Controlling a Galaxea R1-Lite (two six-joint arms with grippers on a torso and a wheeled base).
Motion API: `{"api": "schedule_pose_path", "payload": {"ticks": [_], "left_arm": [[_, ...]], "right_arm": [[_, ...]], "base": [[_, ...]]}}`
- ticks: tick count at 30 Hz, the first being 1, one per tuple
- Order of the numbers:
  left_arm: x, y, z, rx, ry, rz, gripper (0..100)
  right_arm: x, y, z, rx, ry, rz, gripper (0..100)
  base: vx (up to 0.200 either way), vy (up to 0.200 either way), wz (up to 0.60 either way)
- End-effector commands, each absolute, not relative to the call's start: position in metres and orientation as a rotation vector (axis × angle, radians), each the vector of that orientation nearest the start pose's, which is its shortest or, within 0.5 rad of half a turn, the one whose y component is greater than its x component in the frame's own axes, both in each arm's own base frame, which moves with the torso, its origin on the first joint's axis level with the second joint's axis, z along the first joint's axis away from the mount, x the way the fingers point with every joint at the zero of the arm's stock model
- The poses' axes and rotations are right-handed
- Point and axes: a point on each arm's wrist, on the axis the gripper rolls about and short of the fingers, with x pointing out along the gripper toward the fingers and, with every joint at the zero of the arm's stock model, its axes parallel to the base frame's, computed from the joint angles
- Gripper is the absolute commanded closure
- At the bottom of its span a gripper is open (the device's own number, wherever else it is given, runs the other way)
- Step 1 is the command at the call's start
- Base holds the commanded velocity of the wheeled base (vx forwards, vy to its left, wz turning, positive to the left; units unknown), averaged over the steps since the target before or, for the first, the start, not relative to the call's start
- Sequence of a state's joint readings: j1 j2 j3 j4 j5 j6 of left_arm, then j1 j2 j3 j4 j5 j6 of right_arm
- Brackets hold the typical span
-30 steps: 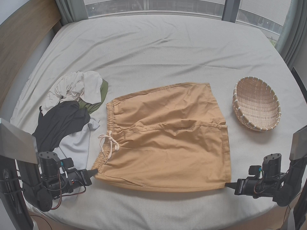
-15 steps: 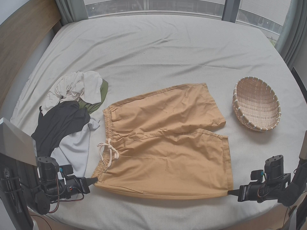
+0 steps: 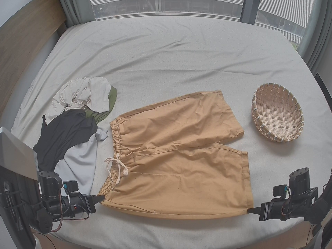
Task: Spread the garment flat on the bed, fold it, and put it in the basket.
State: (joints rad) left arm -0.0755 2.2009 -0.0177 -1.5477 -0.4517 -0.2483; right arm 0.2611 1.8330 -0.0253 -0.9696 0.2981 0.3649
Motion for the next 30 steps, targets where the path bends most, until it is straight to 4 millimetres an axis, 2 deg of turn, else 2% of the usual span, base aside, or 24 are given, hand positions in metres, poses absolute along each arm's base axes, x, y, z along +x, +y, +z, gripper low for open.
{"api": "schedule_pose_path", "payload": {"ticks": [1,2,16,21,25,26,29,30], "left_arm": [[0.213,-0.027,-0.004,-0.353,0.708,-0.434,100],[0.213,-0.027,-0.003,-0.352,0.705,-0.433,100],[0.213,-0.029,-0.004,-0.348,0.713,-0.439,100],[0.213,-0.030,-0.004,-0.346,0.710,-0.439,100],[0.213,-0.030,-0.004,-0.345,0.710,-0.438,100],[0.213,-0.030,-0.003,-0.345,0.709,-0.438,100],[0.213,-0.030,-0.003,-0.344,0.706,-0.439,100],[0.213,-0.030,-0.003,-0.344,0.706,-0.439,100]], "right_arm": [[0.184,0.052,0.012,0.355,0.983,0.333,100],[0.188,0.053,0.007,0.347,1.000,0.331,0],[0.191,0.060,-0.015,0.320,1.029,0.328,0],[0.184,0.066,-0.023,0.296,1.070,0.350,0],[0.192,0.069,-0.030,0.281,1.026,0.331,0],[0.198,0.070,-0.035,0.268,0.968,0.300,0],[0.198,0.071,-0.041,0.264,0.937,0.303,0],[0.197,0.071,-0.043,0.264,0.931,0.306,100]], "base": [[0.000,0.000,0.00],[0.000,0.000,0.00],[0.000,0.000,0.00],[0.000,0.000,0.00],[0.000,0.000,0.00],[0.000,0.000,0.00],[0.000,0.000,0.00],[0.000,0.000,0.00]]}}
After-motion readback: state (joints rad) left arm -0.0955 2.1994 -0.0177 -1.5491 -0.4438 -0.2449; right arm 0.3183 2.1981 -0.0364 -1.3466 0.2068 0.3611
